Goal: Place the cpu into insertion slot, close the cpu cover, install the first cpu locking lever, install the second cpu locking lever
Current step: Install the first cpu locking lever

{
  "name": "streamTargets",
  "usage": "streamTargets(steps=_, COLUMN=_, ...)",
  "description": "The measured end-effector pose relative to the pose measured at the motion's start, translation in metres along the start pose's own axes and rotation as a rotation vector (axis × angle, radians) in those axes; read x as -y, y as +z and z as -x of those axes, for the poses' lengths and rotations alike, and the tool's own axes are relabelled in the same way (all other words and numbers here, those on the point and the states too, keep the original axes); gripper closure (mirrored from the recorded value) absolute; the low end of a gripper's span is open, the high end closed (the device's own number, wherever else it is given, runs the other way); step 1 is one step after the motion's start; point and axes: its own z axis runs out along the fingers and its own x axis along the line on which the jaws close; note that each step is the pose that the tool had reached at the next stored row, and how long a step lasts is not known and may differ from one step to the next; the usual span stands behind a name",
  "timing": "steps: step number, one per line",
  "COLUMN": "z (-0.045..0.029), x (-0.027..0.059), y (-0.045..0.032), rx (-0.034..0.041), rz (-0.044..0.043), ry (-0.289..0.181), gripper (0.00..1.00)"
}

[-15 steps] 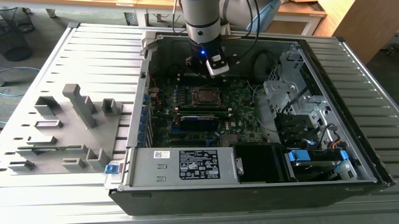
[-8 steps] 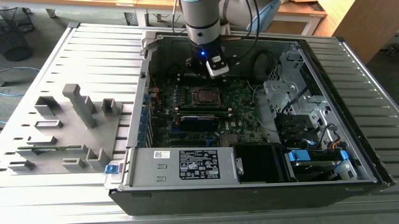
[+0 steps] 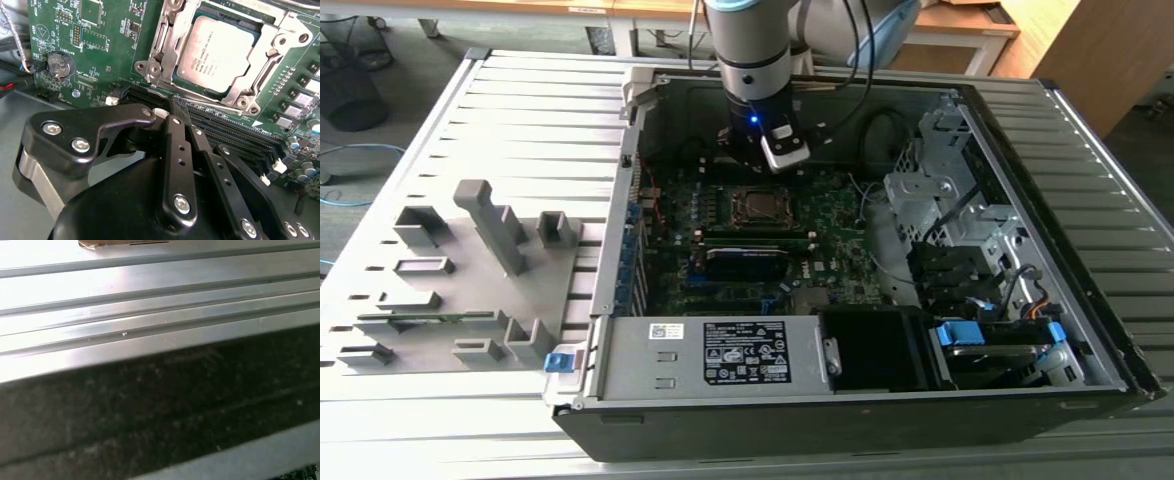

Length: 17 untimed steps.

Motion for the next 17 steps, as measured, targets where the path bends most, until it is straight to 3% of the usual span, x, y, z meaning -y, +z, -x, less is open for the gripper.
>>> streamTargets(steps=9, z=-0.0007, x=0.001, y=0.0039, rx=0.0029, rz=-0.0006, ry=-0.002, gripper=0.89)
streamTargets(steps=17, z=0.0005, x=-0.0001, y=-0.0022, rx=0.0034, rz=-0.0001, ry=-0.002, gripper=0.89)
